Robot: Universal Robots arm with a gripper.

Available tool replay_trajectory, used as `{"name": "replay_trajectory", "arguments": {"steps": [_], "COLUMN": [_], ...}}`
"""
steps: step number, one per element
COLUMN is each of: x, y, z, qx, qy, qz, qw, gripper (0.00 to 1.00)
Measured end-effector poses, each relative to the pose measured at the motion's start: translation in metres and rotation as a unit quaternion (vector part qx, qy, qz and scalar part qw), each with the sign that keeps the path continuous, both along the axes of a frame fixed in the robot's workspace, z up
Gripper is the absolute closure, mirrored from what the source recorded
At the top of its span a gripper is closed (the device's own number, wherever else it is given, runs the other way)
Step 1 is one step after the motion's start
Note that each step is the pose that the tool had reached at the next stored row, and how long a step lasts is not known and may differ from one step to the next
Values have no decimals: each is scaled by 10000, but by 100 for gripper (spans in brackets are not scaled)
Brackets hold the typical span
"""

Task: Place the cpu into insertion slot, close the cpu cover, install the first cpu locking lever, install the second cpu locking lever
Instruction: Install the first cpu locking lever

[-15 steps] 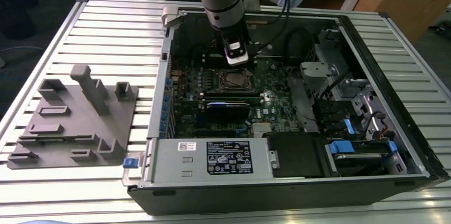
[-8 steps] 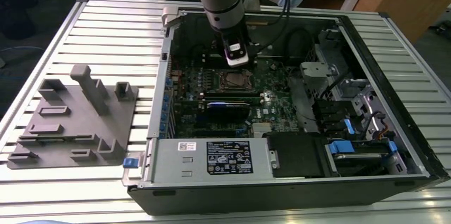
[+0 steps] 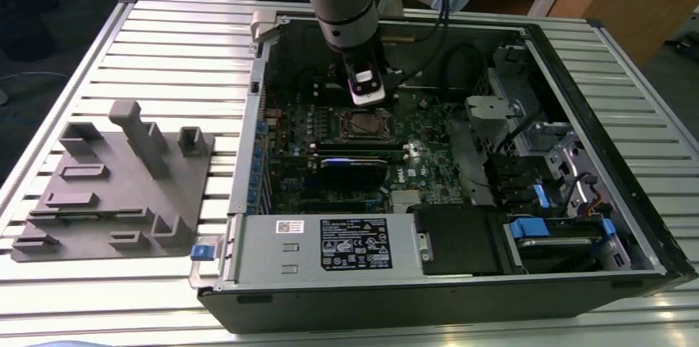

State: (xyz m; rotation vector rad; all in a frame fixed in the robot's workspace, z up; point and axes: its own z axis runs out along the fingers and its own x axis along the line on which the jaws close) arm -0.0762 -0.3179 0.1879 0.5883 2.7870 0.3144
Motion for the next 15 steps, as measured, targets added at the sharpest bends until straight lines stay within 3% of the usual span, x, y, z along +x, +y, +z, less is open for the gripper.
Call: {"name": "replay_trajectory", "arguments": {"steps": [4,11,15], "x": [3,3,4], "y": [1,0,0], "z": [12,163,175], "qx": [41,39,39], "qy": [0,15,15], "qz": [-1,-1,0], "qw": [10000,10000,10000], "gripper": [89,89,89]}}
